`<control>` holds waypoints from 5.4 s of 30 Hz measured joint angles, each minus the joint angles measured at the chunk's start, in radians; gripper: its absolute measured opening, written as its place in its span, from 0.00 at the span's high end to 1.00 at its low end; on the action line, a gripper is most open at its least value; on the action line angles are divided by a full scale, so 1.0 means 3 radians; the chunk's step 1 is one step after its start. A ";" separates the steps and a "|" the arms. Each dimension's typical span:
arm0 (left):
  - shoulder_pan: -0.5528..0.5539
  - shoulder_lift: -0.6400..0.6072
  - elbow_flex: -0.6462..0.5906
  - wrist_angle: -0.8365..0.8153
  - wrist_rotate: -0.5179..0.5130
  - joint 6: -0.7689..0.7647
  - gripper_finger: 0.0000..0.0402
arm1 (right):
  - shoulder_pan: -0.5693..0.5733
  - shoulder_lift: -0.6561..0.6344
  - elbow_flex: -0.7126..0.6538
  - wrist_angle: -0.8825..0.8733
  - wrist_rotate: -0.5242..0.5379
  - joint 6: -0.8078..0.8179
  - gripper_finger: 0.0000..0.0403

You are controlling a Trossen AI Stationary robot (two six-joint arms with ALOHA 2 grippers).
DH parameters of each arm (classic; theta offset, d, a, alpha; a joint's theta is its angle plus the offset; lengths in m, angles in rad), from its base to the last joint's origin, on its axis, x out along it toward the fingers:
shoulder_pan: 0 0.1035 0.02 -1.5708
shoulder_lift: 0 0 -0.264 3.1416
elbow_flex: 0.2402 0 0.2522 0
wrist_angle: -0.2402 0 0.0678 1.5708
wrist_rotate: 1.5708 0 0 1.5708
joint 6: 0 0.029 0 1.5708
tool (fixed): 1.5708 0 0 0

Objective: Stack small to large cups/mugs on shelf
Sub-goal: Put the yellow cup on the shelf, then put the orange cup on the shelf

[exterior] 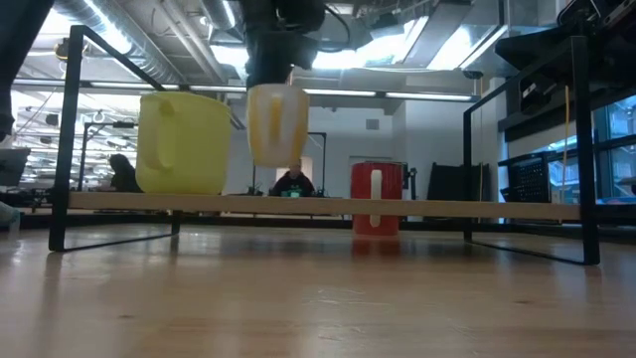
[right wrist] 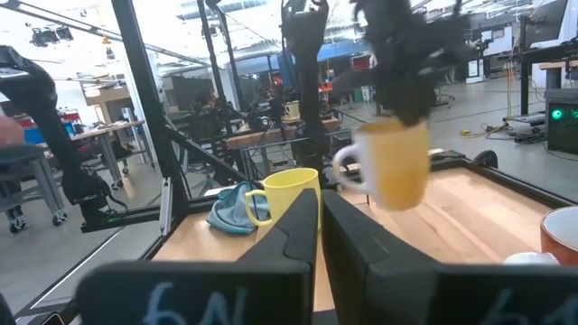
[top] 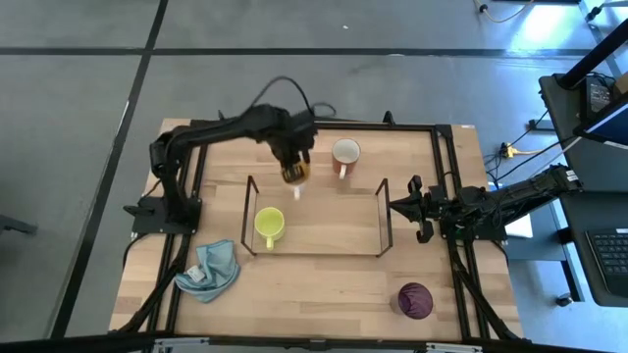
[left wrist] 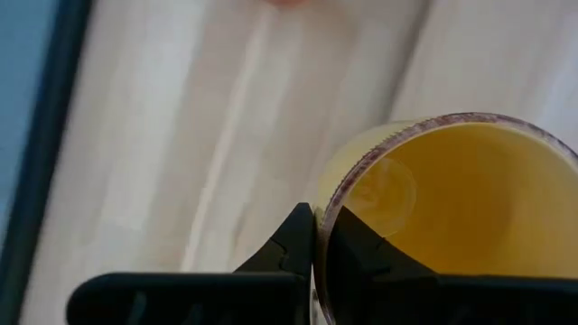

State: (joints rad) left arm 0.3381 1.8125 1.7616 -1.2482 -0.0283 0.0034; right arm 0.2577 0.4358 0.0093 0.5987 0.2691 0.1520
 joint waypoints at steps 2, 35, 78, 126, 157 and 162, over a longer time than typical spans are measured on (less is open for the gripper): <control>-0.0114 0.0000 -0.0097 0.0075 -0.0015 -0.0036 0.98 | -0.0001 0.0001 0.0000 0.0001 0.0001 0.0000 0.95; -0.0995 -0.0002 -0.0571 0.0565 0.0056 -0.1025 0.98 | 0.0000 0.0001 0.0000 0.0001 0.0001 0.0000 0.95; -0.1113 0.0003 -0.0647 0.0484 0.0005 -0.0879 0.92 | -0.0001 0.0000 0.0000 0.0000 0.0001 0.0000 0.95; -0.0587 -0.0254 0.0178 0.0558 -0.0197 -0.0596 0.88 | 0.0000 0.0001 0.0000 -0.0003 0.0001 0.0000 0.95; 0.0449 0.1280 0.1822 0.0318 0.0328 -0.0479 0.87 | 0.0000 0.0000 0.0000 -0.0001 0.0001 0.0000 0.95; 0.0254 0.0919 0.1829 0.0565 0.0337 -0.0439 0.87 | 0.0000 0.0000 0.0000 -0.0001 0.0001 0.0001 0.95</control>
State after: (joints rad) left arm 0.4143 2.0883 2.3103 -1.0789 0.0727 -0.1284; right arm 0.2576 0.4359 0.0093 0.5984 0.2695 0.1524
